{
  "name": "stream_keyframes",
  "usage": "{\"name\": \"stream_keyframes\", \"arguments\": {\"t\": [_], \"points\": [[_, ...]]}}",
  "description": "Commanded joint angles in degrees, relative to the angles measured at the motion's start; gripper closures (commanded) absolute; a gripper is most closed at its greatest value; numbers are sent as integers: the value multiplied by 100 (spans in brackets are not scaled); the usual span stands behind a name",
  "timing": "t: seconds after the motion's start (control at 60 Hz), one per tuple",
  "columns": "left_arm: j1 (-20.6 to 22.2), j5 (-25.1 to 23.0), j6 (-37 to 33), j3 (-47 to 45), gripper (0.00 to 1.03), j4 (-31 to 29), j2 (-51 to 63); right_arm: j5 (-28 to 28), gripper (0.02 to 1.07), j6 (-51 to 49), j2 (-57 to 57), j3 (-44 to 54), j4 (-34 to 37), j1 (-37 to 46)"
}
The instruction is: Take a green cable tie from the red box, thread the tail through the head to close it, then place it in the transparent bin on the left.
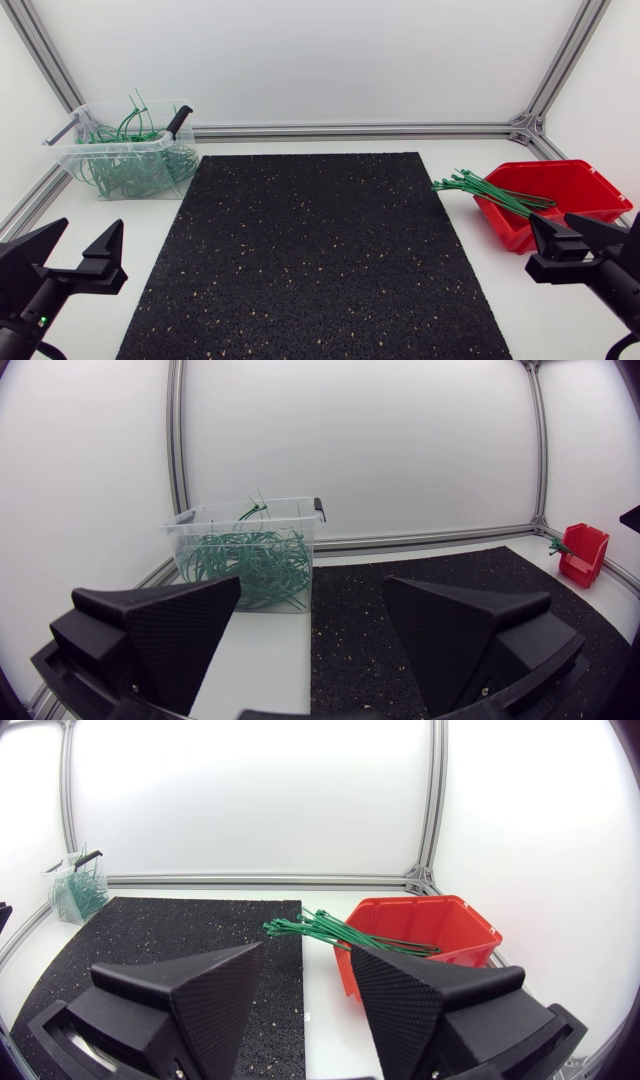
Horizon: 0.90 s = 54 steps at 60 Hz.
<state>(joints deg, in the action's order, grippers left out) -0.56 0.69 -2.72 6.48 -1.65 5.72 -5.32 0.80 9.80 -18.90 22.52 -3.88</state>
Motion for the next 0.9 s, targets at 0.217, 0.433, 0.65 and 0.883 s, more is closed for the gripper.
{"name": "stream_keyframes", "arguments": {"t": [0.217,0.433,0.65,0.883], "points": [[56,-69,272,-648,4,165,-572,218,41,-76,-410,803,-910,177],[56,-69,272,-648,4,165,-572,374,40,-78,-693,1342,-1576,282],[56,-69,272,-648,4,165,-572,523,32,-80,-963,1856,-2211,382],[56,-69,272,-648,4,165,-572,532,32,-80,-980,1890,-2252,388]]}}
